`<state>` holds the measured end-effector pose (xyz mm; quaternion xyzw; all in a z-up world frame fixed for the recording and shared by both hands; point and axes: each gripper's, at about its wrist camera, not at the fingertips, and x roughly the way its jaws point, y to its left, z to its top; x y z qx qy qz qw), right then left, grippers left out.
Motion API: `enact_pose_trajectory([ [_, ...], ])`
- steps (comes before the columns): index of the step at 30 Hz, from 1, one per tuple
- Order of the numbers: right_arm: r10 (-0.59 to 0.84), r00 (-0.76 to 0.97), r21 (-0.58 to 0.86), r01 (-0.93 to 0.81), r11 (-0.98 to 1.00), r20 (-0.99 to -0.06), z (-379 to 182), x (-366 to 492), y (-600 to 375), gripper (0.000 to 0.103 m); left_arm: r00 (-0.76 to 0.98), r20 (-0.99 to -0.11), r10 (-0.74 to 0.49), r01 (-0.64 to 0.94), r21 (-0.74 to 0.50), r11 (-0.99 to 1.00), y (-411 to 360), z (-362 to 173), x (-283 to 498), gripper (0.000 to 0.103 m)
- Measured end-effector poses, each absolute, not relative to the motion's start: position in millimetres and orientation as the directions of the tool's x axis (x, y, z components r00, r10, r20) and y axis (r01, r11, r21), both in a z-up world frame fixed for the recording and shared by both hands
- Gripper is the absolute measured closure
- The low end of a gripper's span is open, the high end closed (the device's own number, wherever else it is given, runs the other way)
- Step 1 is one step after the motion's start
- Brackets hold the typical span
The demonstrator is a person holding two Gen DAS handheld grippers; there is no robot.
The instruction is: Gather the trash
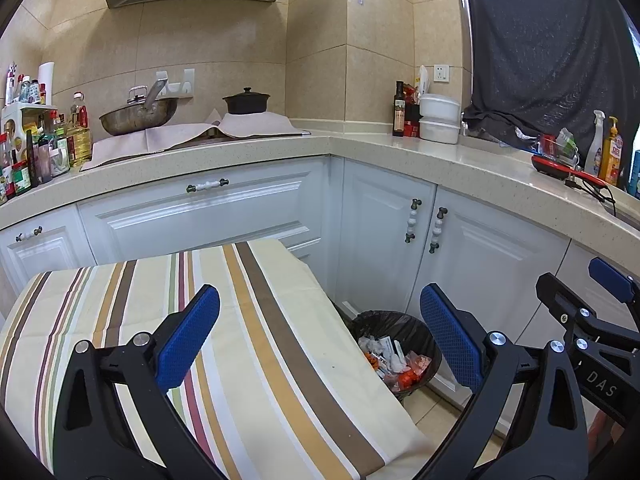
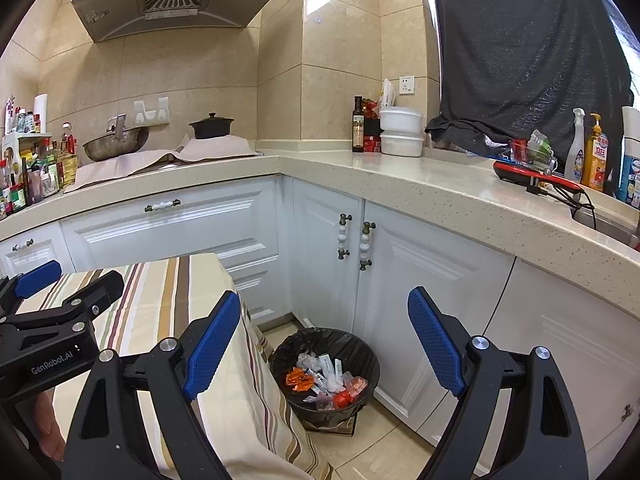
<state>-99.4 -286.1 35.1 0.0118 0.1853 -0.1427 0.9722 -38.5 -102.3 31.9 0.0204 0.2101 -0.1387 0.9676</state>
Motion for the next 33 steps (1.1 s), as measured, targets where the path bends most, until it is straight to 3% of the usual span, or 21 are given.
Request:
enact_pose_trajectory([
  [33,-0.277,0.893,-0.040,0.282,0.959,-0.354,39.5,-100.2,-280.8,0.020,0.872,-0.415,-0.260,0.267,-0.041,0.963,-96.7,28.2,-36.9,0.005],
])
